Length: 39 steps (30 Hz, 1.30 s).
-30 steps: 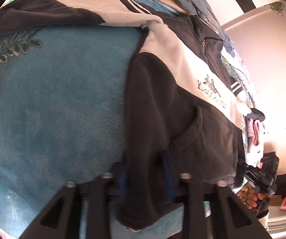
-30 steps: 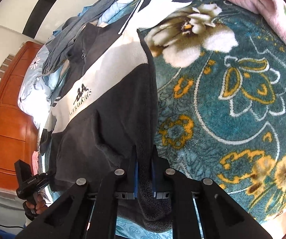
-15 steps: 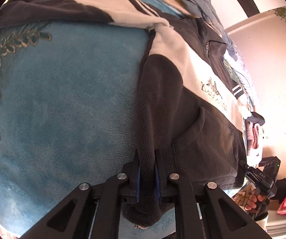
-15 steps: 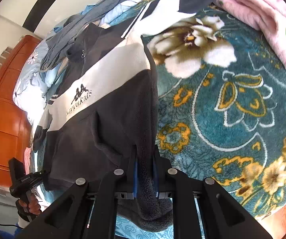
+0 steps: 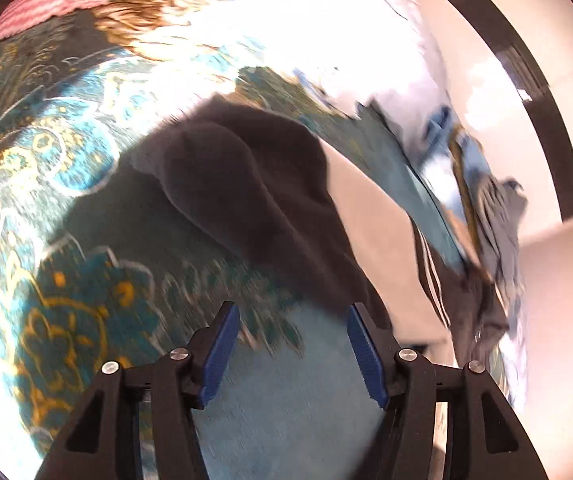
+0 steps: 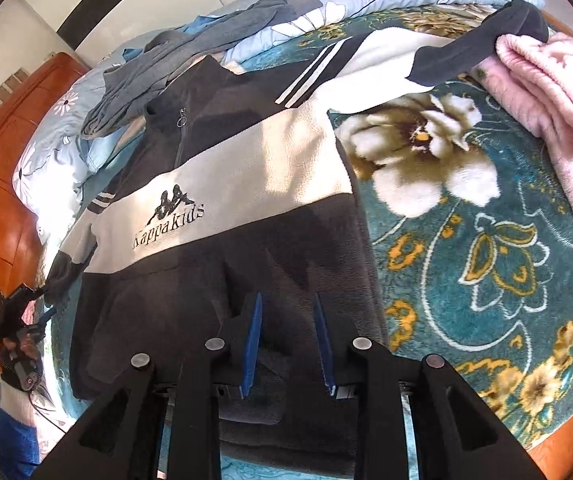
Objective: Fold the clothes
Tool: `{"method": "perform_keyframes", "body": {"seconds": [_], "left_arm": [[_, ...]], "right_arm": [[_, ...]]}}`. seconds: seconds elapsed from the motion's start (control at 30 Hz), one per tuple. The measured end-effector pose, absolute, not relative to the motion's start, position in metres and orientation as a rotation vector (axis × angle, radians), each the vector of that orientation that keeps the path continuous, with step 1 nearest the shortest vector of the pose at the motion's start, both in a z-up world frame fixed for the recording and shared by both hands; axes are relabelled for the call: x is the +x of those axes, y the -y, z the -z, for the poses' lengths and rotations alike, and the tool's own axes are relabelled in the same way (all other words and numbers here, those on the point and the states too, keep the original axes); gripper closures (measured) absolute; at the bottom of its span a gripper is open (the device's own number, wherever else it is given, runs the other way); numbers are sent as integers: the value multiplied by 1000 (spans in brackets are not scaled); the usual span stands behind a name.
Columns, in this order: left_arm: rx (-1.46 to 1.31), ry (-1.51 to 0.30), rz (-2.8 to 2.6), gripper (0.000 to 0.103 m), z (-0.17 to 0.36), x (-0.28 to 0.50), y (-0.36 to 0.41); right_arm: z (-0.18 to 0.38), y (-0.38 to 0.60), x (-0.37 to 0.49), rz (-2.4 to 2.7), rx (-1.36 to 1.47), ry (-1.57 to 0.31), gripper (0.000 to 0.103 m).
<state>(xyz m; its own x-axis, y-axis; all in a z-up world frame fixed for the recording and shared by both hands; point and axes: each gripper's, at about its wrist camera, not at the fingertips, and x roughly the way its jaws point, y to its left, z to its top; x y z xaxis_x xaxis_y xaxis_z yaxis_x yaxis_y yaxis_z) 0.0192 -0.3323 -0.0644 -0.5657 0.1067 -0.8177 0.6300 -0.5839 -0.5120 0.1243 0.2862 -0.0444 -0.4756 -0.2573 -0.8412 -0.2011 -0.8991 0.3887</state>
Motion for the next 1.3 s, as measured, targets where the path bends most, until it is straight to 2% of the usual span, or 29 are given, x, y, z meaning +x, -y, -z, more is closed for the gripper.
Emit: {"method": "perform_keyframes", "body": {"seconds": [0.17,0.27,0.33,0.37,0.43,0.53,0.67,0.87,1.07,1.3], "left_arm": [[1126,-1269,2078,43,80,18,376],[1072,-1270,2062,50,79,20,396],[1069,-1216,2061,82,77,23,406],[1075,-1195,2056,89,76,18,407],[1077,-1159,2072,93,69,7,404],[1065,-1026,2193,93,40,-8,386],[1025,-729,2471,93,-23,-46,331],[1011,-611,2904,93,-96,-108,215],[1188,-628,3160,94,-109,-145,81],[1462,-517,3287,94,-79,-161,-55]], "right_arm": [[51,-278,119,2550,1569,736,76],[54,-276,116,2543,1586,725,75],[55,-278,114,2543,1584,733,75],[56,-278,113,2544,1581,740,75],[59,-280,112,2543,1581,754,75],[63,-284,110,2537,1589,775,75],[68,-288,104,2529,1594,795,75],[76,-292,97,2519,1580,853,75],[78,-301,96,2506,1553,894,75],[82,-310,95,2490,1521,952,75]]}}
